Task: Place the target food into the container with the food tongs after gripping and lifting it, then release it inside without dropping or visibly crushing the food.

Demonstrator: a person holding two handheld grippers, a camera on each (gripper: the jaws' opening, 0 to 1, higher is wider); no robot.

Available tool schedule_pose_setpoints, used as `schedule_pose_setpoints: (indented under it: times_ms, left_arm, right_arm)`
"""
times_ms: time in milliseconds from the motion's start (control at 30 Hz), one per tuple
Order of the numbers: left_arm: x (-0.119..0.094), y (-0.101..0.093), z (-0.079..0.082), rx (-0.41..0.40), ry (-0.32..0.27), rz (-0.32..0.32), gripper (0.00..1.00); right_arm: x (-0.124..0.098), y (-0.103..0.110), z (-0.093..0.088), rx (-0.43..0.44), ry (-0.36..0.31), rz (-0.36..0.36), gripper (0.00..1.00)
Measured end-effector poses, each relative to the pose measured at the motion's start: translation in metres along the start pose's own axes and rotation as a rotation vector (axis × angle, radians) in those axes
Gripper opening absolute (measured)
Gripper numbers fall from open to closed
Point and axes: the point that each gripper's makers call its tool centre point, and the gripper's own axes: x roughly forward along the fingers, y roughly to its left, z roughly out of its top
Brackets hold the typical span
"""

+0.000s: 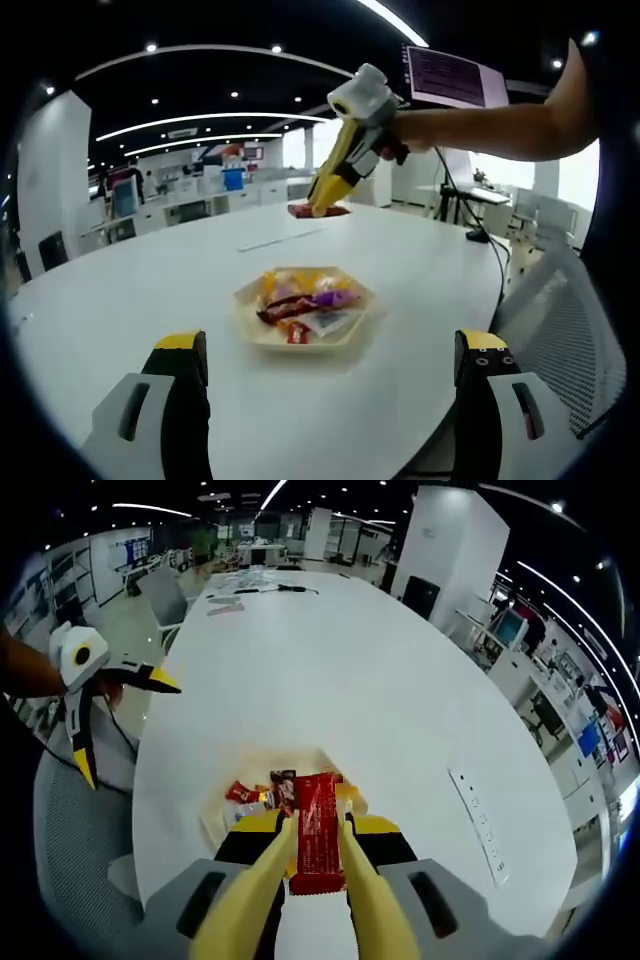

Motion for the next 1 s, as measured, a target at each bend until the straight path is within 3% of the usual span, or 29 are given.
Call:
schedule_pose_setpoints:
  times_ms: [367, 1000]
  left_arm:
    - [0.0, 0.001, 0.0, -0.004, -0.002, 0.003, 1.0]
    - [0.0, 0.0, 0.0, -0.001, 0.0, 0.005, 1.0]
  right_arm:
    - [0.01, 0.008, 0.011, -0.017, -0.009, 0.017, 0.23]
    - [0.016, 0.014, 0.013, -0.027, -0.015, 0.022, 0.23]
